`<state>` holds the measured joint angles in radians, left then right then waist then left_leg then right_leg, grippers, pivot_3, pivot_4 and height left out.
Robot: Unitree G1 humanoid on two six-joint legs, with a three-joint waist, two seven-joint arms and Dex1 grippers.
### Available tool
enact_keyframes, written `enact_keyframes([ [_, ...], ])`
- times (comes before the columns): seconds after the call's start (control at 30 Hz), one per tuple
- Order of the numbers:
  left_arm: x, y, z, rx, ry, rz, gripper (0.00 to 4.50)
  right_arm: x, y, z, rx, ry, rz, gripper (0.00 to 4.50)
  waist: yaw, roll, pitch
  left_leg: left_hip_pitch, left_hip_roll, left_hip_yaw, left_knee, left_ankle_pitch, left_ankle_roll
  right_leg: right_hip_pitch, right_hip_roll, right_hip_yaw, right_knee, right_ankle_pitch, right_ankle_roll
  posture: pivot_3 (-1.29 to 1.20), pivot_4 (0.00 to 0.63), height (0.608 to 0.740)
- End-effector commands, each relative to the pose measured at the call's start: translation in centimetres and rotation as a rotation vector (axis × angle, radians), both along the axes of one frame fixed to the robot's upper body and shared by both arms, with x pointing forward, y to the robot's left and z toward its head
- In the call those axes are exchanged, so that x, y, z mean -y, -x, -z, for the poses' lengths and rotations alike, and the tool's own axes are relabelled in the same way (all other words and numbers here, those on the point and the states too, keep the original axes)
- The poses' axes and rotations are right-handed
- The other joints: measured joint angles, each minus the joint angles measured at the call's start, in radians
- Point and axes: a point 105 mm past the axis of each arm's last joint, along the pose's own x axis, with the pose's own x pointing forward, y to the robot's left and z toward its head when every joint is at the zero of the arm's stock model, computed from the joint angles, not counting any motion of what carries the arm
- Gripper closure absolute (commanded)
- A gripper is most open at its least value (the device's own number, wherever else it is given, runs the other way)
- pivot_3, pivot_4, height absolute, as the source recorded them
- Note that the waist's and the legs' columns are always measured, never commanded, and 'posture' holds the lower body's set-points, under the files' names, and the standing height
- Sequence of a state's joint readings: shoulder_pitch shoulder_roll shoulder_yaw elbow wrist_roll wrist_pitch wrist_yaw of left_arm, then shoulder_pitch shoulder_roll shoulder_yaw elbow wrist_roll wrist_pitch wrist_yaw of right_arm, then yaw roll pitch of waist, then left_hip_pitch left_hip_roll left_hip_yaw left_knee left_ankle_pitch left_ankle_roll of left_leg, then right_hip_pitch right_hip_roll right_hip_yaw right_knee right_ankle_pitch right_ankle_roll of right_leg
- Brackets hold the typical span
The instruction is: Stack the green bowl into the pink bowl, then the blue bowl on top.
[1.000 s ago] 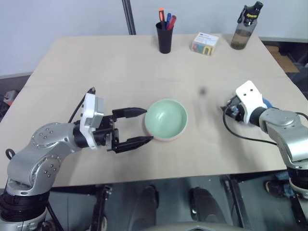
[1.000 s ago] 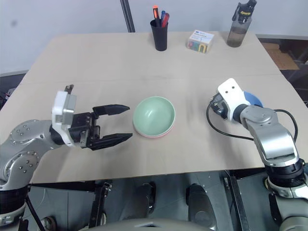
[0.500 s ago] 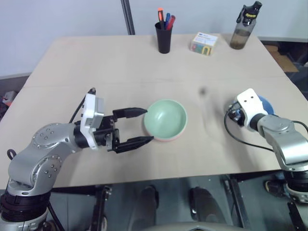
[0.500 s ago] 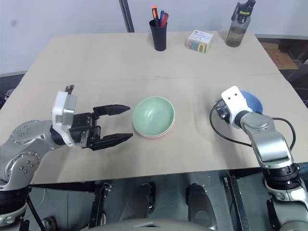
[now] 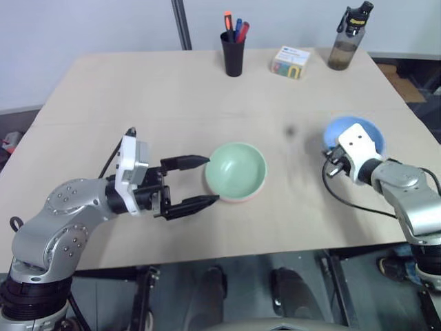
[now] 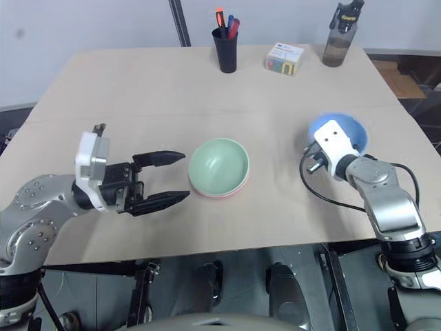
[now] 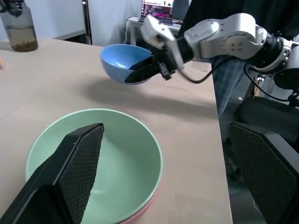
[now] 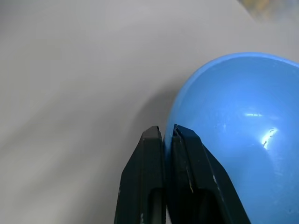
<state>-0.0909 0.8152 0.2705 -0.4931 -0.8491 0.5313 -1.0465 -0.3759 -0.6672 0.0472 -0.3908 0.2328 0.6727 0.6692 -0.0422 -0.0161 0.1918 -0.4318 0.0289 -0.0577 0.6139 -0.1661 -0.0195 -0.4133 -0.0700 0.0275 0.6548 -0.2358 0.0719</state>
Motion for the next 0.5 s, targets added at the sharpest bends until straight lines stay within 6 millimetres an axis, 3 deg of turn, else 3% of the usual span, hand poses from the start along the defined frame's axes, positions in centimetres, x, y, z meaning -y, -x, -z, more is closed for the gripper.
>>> enact_keyframes([
  [0.03,-1.1,0.8,-0.7,0.046,-0.005,-0.052,0.0,-5.1,4.3,-4.8,0.089,-0.141,-0.374,4.45,-0.001,0.0,0.0,0.0,0.001,0.0,0.0,0.0,0.0,0.0,0.001,0.0,0.0,0.0,0.0,0.0,0.15,0.74],
  [0.23,-3.4,2.0,-0.1,0.025,-0.019,-0.182,0.0,-9.1,6.7,-6.3,0.091,-0.17,-0.646,4.45,0.005,-0.002,-0.001,0.001,0.002,0.0,0.001,0.0,0.0,0.001,0.001,-0.001,0.0,0.0,0.0,0.0,0.15,0.74],
  [0.43,-4.4,2.8,0.0,0.017,-0.022,-0.248,0.0,-12.0,6.6,-4.4,0.02,-0.15,-0.778,4.45,0.008,-0.002,-0.001,0.0,0.002,-0.001,0.0,0.0,0.0,0.0,0.0,-0.002,-0.002,0.0,-0.001,0.0,0.15,0.74],
  [0.5,-4.3,2.9,0.0,0.016,-0.019,-0.251,0.0,-12.5,5.7,-3.4,0.019,-0.125,-0.772,3.74,0.006,-0.002,-0.001,0.0,0.002,-0.001,0.0,0.0,0.0,0.0,0.0,-0.002,-0.003,0.001,-0.001,0.0,0.15,0.74],
])
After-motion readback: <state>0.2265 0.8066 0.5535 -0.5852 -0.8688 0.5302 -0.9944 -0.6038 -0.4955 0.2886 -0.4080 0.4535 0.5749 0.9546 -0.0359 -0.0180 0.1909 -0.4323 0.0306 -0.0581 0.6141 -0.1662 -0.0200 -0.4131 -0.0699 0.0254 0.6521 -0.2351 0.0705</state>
